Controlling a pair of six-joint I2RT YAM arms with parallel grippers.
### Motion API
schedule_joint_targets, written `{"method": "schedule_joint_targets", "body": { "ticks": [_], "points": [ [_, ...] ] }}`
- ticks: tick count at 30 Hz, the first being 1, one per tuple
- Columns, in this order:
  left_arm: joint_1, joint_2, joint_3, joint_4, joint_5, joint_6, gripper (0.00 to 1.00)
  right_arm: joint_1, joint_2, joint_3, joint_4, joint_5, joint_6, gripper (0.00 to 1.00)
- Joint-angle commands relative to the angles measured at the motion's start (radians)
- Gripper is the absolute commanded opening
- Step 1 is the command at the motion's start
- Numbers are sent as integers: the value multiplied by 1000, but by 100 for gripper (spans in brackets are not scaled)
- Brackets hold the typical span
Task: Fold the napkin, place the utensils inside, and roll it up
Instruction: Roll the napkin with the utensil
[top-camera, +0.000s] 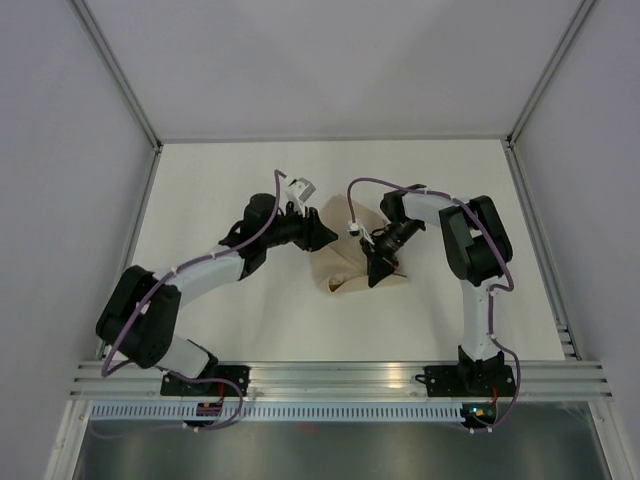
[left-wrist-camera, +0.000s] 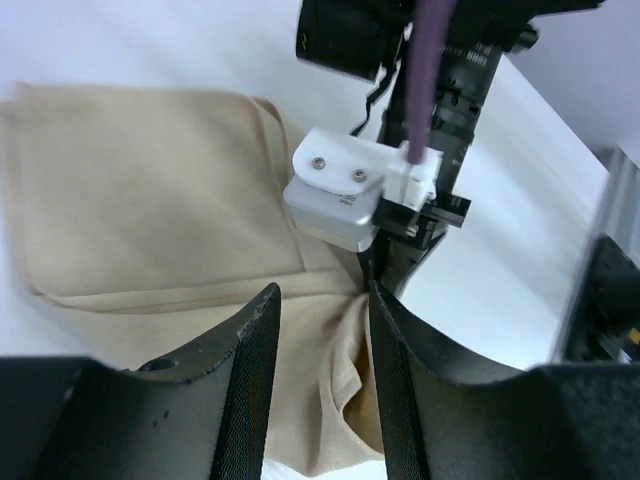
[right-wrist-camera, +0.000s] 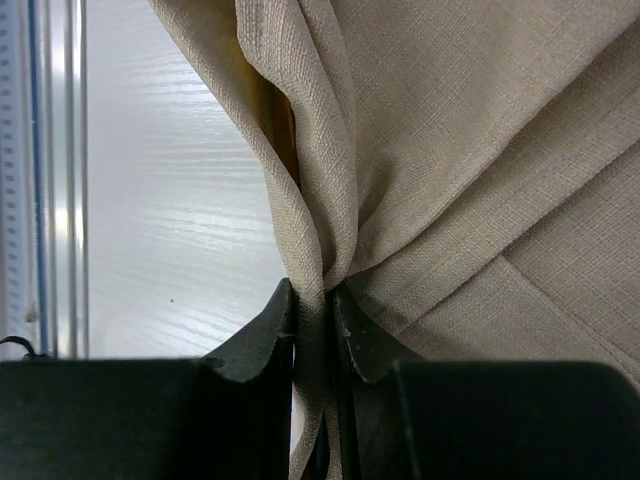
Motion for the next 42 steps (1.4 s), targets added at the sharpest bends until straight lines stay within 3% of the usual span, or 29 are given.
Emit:
{"method": "schedule_joint_targets", "body": {
  "ticks": [1,5,10,19,25,34,42],
  "points": [
    [-54,-144,-162,270,-308,73,47,-7,103,11,-109,70,-91,2],
    [-173,-250,-291,362,-600,208,47,-10,129,36,-118,74,-69,2],
    [-389,-211,-288,399,-855,454,47,-12,161,73,-129,76,-35,2],
    [-625,-28,-206,324,-974,719,49,-19,179,91,-118,73,6,1],
    [-737,111,-156,303,-1015,796,49,-27,187,97,-120,67,12,1],
    [-767,263,-118,292,-992,844,53,-27,202,114,-132,67,18,1],
    [-725,321,-101,246,-972,832,54,-30,218,131,-146,65,20,0]
  ]
}}
